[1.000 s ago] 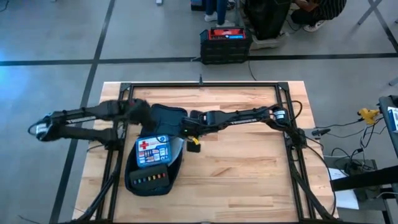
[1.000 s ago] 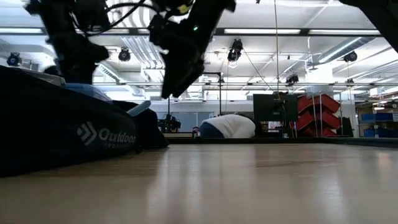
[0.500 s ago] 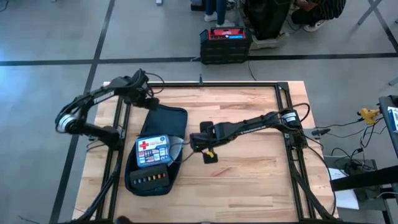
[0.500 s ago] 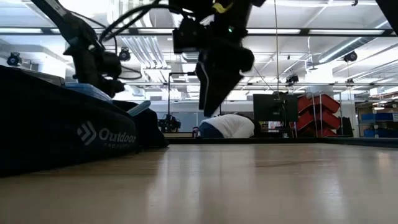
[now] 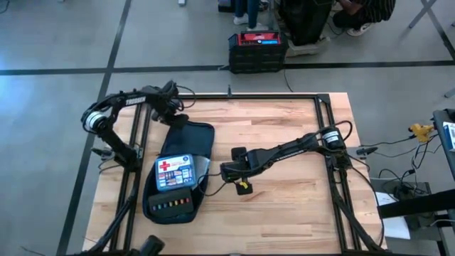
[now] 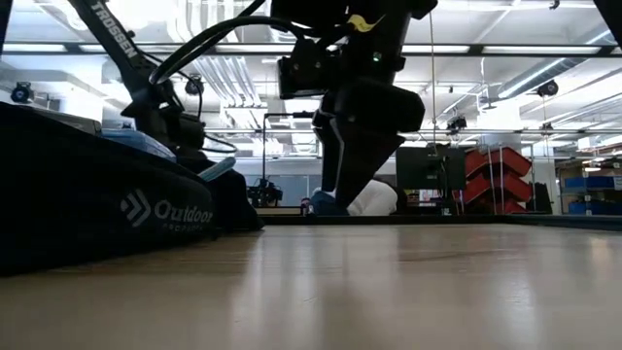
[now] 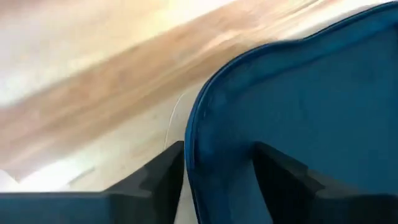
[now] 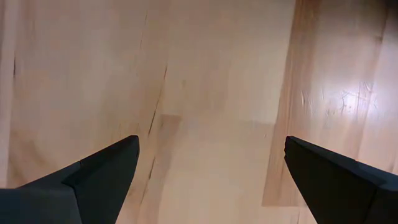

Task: Unpack backpack
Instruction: Close the backpack

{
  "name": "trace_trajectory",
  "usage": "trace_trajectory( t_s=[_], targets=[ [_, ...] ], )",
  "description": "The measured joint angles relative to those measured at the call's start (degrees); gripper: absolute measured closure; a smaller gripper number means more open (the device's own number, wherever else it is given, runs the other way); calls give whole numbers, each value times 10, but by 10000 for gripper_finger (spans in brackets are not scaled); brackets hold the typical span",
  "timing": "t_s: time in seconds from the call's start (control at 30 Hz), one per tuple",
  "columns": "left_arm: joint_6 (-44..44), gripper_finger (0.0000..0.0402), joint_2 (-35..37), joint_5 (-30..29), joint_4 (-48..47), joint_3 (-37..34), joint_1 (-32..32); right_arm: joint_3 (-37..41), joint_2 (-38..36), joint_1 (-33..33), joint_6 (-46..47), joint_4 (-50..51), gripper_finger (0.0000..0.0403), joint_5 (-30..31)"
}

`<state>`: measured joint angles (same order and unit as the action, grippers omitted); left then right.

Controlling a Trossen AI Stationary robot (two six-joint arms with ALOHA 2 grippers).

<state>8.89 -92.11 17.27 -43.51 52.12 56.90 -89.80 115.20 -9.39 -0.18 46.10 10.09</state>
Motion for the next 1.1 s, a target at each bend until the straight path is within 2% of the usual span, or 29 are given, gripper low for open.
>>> trace_trajectory(
  t_s=[0.1, 0.17, 0.37, 0.57, 0.63, 0.77, 0.87, 0.97, 1.1],
  targets=[
    [-19, 366, 18, 26, 1, 10, -7, 0, 0, 0, 10, -1, 49, 0],
    [-25, 389, 30, 46, 0, 12, -12, 0, 0, 0, 17, -1, 74, 0],
    [-29, 401, 89, 74, -6, 28, -27, 0, -3, 1, 10, 12, 176, 19],
    [-39, 401, 190, 79, -7, 102, -50, 7, -28, 18, -23, 80, 278, 112],
    [-40, 401, 222, 86, -3, 136, -62, 28, -40, 35, -31, 91, 312, 126],
    [-43, 401, 285, 111, -3, 182, -116, 89, -67, 93, -4, 67, 379, 120],
    [-33, 401, 333, 112, -12, 193, -186, 132, -86, 130, 40, 55, 397, 120],
    [-8, 401, 377, 77, -11, 188, -274, 160, -110, 145, 66, 43, 388, 121],
    [39, 401, 416, -67, -43, 163, -403, 171, -138, 134, 61, -5, 385, 120]
  ],
)
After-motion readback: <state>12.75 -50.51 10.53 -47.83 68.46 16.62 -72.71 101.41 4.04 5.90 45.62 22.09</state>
